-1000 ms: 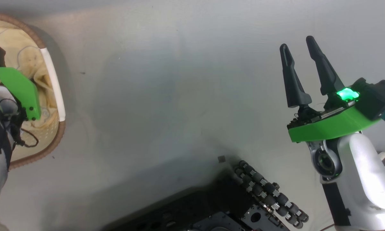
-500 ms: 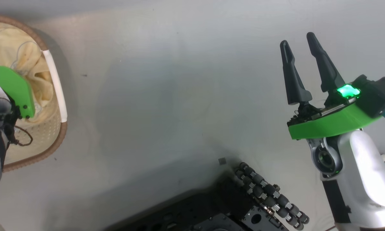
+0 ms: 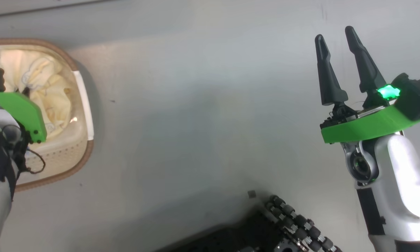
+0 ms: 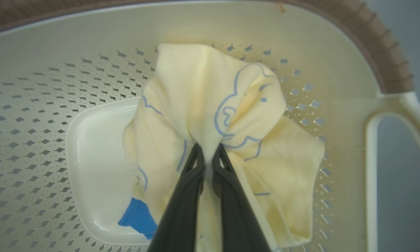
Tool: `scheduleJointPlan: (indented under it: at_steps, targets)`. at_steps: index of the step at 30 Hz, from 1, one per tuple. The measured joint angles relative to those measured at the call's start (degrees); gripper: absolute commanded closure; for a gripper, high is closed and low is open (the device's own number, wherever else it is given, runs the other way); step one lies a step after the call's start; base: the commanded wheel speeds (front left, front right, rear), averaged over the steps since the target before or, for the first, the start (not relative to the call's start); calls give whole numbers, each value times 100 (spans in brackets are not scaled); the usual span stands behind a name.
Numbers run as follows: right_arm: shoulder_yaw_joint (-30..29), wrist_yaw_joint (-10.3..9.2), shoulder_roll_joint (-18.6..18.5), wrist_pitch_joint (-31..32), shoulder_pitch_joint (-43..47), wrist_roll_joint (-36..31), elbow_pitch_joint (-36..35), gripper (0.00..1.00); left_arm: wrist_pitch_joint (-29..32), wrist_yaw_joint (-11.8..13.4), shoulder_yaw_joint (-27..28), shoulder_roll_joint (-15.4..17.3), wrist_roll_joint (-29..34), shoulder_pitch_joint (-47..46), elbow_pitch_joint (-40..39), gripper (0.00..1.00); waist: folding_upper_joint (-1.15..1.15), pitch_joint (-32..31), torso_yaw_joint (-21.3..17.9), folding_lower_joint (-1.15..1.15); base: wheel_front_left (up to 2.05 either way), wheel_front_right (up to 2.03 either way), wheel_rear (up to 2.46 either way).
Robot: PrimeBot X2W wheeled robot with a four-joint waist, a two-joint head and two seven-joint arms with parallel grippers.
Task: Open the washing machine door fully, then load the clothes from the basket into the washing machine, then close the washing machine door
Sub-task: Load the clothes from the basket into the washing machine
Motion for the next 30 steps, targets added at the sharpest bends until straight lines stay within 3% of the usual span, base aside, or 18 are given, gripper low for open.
scheduleJointPlan:
  at_steps: [10, 19, 30]
  targets:
    - [-162, 0, 0, 0, 307, -209, 171, 0, -970, -47, -1, -119, -126, 673, -15, 100, 0, -945, 306, -1, 0, 0, 0]
    - [-259, 0, -1, 0, 573, -366, 383, 0, -1209, -48, 85, -220, -169, 1162, -311, 100, 0, -1720, 573, -1, 0, 0, 0]
    - [-270, 0, -1, 0, 872, -404, 595, 0, -1210, 460, 1054, 58, 435, 2468, -2268, 100, 0, -2657, 860, -1, 0, 0, 0]
